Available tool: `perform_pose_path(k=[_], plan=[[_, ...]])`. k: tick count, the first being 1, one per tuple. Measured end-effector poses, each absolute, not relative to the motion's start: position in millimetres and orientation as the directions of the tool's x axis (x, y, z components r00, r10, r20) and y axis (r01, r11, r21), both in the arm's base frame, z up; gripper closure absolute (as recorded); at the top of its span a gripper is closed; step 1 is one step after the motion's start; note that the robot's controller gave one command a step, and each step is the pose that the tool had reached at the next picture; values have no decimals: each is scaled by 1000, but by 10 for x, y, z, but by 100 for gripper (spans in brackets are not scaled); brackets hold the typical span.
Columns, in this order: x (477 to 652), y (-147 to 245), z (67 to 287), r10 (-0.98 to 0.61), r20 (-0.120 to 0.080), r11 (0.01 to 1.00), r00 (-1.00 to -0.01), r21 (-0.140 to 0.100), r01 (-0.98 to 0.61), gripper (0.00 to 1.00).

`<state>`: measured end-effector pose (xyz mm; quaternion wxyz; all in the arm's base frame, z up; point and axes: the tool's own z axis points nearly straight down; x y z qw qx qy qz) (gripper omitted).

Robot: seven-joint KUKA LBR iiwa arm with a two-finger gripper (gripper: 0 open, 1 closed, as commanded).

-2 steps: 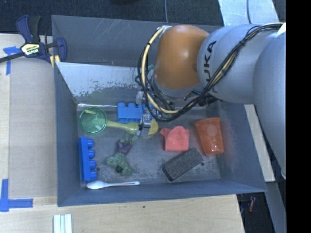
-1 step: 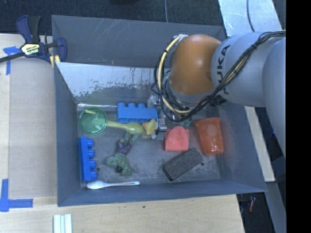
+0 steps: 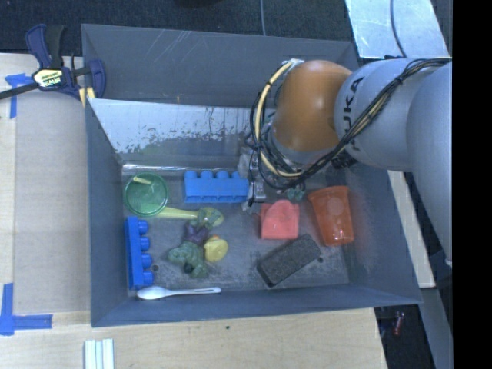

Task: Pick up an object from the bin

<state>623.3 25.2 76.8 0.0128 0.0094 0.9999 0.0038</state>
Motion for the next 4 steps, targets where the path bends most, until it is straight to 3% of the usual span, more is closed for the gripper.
perform_pose_path(k=[3,4], plan=[[6232,252,768,21,-25,1000,-999,8,20,100],[5563,-52,710,127,-28,992,-991,12,127,0]])
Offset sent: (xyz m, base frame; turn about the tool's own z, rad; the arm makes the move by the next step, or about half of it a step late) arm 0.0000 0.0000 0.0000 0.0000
